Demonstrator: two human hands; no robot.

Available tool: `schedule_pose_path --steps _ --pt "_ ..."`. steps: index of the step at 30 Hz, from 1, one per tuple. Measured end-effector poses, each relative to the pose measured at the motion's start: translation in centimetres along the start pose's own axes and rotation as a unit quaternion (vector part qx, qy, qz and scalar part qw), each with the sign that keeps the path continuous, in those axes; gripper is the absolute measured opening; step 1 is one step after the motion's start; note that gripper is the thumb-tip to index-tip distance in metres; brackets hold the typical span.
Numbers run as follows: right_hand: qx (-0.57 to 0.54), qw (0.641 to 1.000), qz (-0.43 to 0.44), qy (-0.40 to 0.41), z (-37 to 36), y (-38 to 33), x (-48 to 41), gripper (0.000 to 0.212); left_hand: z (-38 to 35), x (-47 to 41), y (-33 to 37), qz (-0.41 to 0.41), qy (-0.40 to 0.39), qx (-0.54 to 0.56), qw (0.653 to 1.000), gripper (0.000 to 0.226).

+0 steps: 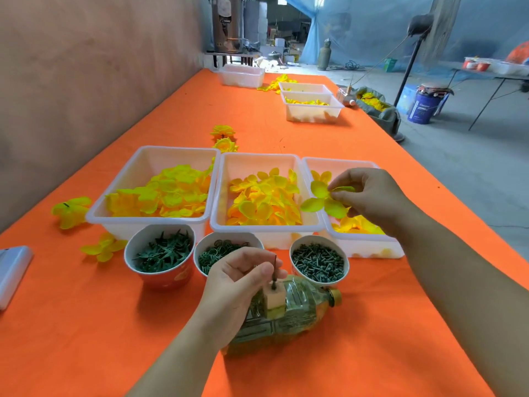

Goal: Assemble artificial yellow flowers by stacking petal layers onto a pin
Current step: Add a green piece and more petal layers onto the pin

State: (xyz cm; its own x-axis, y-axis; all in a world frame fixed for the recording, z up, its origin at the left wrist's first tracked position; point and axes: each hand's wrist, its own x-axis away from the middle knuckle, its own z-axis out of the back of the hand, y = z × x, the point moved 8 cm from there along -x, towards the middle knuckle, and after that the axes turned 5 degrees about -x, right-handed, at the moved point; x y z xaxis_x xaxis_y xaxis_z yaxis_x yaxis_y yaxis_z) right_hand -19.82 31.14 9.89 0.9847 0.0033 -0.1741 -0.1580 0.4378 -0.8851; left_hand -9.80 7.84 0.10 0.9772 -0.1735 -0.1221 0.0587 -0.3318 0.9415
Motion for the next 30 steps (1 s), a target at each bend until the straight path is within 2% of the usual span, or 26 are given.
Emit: schedule_pose_path --steps 5,8,11,13,15,17,20,23,25,26,30 --pt "-0.101 0.989 0.014 -0.103 -5.5 -3.1 3.6 0.011 0.1 0.5 0.2 -0.018 0.031 -0.023 0.999 0.02" --pt "-0.132 0.984 0.022 -0.121 -7.4 -3.9 5.0 0.01 0.3 0.4 0.4 0.009 0.044 0.012 0.999 0.042" --pt "-0.126 0.985 0.055 -0.1 -7.8 -4.6 5.9 0.01 0.7 -0.1 2.2 0.009 0.061 0.046 0.997 0.062" --pt "-0.112 0.987 0.092 -0.076 -7.6 -5.4 6.6 0.011 0.7 -0.6 4.4 -0.028 0.063 -0.024 0.997 0.057" --pt "-0.11 0.983 0.134 -0.057 -7.3 -6.5 7.1 0.014 0.6 -1.2 6.6 -0.074 0.071 -0.124 0.987 0.034" --pt "-0.133 0.976 0.163 -0.05 -7.2 -7.4 7.6 0.017 0.2 -1.6 8.6 -0.137 0.074 -0.196 0.968 0.013" --pt "-0.142 0.971 0.186 -0.042 -7.1 -7.8 8.0 0.02 -0.3 -1.9 10.5 -0.213 0.075 -0.309 0.924 0.016" --pt "-0.13 0.974 0.184 -0.022 -6.9 -6.5 8.8 0.019 -1.1 -1.2 11.4 -0.296 0.075 -0.433 0.848 0.013" --pt "-0.124 0.974 0.187 -0.008 -7.0 -5.4 9.7 0.019 -1.3 -0.5 10.8 -0.306 0.073 -0.469 0.825 0.007" --pt "-0.126 0.974 0.189 -0.004 -7.2 -4.9 10.2 0.018 -1.2 -0.2 10.1 -0.288 0.069 -0.46 0.837 0.007" --pt "-0.147 0.971 0.188 0.018 -7.7 -3.2 11.5 0.016 0.2 0.0 6.9 -0.127 0.061 -0.259 0.956 0.022"
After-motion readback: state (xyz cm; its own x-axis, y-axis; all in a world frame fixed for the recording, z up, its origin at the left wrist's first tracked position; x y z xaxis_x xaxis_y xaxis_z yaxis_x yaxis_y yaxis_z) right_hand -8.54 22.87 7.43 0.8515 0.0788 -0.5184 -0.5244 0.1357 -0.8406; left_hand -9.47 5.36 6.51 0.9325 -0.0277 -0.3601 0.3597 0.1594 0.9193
